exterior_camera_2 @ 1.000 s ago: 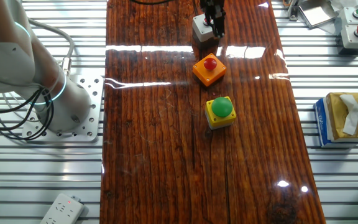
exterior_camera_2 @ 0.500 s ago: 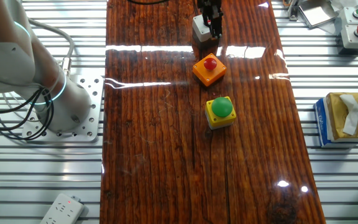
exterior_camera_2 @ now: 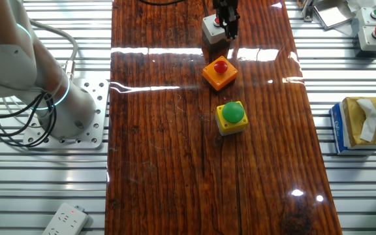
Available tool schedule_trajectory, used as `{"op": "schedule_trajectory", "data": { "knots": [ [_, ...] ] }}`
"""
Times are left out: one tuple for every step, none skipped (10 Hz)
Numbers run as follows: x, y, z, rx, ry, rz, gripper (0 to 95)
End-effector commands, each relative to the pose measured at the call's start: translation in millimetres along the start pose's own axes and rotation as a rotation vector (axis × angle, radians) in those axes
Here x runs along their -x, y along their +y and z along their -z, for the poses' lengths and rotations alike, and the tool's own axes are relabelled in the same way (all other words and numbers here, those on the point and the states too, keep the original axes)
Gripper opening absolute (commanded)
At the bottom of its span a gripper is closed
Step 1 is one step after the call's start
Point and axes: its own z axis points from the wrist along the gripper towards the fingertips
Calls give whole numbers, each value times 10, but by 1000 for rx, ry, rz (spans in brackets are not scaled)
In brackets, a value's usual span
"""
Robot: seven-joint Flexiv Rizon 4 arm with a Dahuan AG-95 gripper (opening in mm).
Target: Press three buttons from left to right in sequence
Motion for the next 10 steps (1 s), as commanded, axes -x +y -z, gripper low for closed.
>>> {"op": "schedule_trajectory", "data": {
  "knots": [
    [16,-14,-26,-1,-11,-3,760],
    [28,-18,-43,-2,-12,-5,760],
    [48,-26,-69,-3,-16,-3,760],
    [58,-27,-78,-4,-17,-4,760],
    [65,-28,-83,-5,-18,-4,760],
    [66,-29,-88,-6,-18,-4,760],
    [65,-32,-93,-6,-19,-3,760],
    [59,-39,-93,-5,-21,2,760],
    [53,-44,-92,-6,-22,4,760],
    [44,-45,-96,0,-23,-5,760]
  ]
}}
